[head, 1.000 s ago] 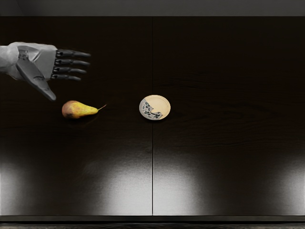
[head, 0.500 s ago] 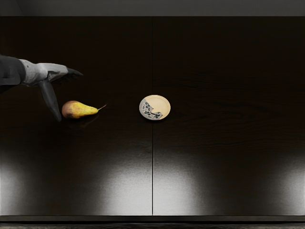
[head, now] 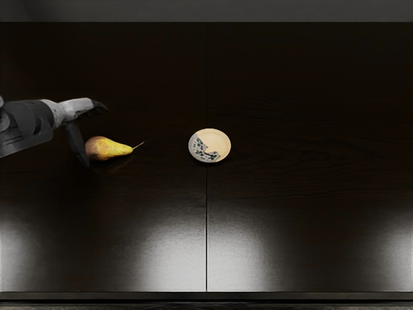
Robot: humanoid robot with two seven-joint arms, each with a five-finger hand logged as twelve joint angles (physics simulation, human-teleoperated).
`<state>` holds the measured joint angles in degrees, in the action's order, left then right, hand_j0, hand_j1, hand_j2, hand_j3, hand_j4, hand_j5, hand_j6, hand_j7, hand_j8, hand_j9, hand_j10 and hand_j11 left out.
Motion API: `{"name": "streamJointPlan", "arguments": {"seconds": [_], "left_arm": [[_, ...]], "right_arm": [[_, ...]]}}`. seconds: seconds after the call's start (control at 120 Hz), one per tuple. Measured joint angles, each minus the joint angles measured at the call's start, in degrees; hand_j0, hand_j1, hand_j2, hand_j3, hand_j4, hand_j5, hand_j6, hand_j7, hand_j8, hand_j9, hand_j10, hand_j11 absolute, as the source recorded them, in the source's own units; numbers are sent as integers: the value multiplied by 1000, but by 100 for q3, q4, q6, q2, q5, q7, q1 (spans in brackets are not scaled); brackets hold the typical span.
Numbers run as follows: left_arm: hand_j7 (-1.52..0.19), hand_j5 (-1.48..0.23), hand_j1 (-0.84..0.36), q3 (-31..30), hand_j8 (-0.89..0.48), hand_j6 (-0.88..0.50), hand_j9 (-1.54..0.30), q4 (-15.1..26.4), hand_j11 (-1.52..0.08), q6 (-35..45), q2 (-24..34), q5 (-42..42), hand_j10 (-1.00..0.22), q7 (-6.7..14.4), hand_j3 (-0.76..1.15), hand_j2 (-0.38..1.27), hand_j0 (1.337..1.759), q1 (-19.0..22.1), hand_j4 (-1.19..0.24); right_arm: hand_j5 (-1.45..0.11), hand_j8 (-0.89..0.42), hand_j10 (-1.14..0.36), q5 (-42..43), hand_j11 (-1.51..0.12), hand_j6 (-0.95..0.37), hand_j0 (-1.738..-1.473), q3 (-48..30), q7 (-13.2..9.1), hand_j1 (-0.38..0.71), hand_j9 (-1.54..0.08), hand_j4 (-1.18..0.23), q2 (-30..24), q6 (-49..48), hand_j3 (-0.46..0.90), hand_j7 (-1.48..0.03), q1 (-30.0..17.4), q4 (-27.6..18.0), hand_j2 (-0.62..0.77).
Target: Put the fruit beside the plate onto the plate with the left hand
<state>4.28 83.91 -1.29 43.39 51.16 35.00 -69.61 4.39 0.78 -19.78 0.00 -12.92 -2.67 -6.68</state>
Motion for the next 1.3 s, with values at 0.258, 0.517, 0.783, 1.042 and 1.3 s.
{"name": "streamJointPlan", "arguments": {"seconds": [0.258,0.517,0.783,1.042,1.3], "left_arm": [[-237,-237,133,-307,-188,-188,-236,-78,-236,296,-247,45,-186,0,0,39,1658,0,-187],[-280,-280,93,-553,-221,-221,-280,-202,-280,571,-365,49,-219,0,0,46,1658,-9,-220],[-352,-352,27,-669,-276,-276,-352,-415,-352,835,-487,55,-274,0,0,57,1658,0,-275],[-434,-434,-48,-698,-338,-338,-434,-592,-433,864,-776,50,-337,0,0,70,1658,9,-337],[-477,-477,-88,-700,-370,-370,-476,-786,-476,867,-834,49,-369,0,0,77,1658,96,-369]], "right_arm": [[0,0,0,-1,0,0,-1658,-4,0,-349,0,0,0,8,0,0,2,0,0],[0,0,0,-1,0,0,-1658,0,0,-349,0,0,0,18,0,0,3,0,0],[0,0,0,-3,0,0,-1658,-2,0,-349,0,0,0,25,0,0,3,0,0],[0,0,0,-6,0,0,-1658,-7,0,-349,0,0,0,26,0,0,3,0,0],[0,0,0,-9,0,0,-1658,-8,0,-349,0,0,0,26,0,0,3,1,0]]}}
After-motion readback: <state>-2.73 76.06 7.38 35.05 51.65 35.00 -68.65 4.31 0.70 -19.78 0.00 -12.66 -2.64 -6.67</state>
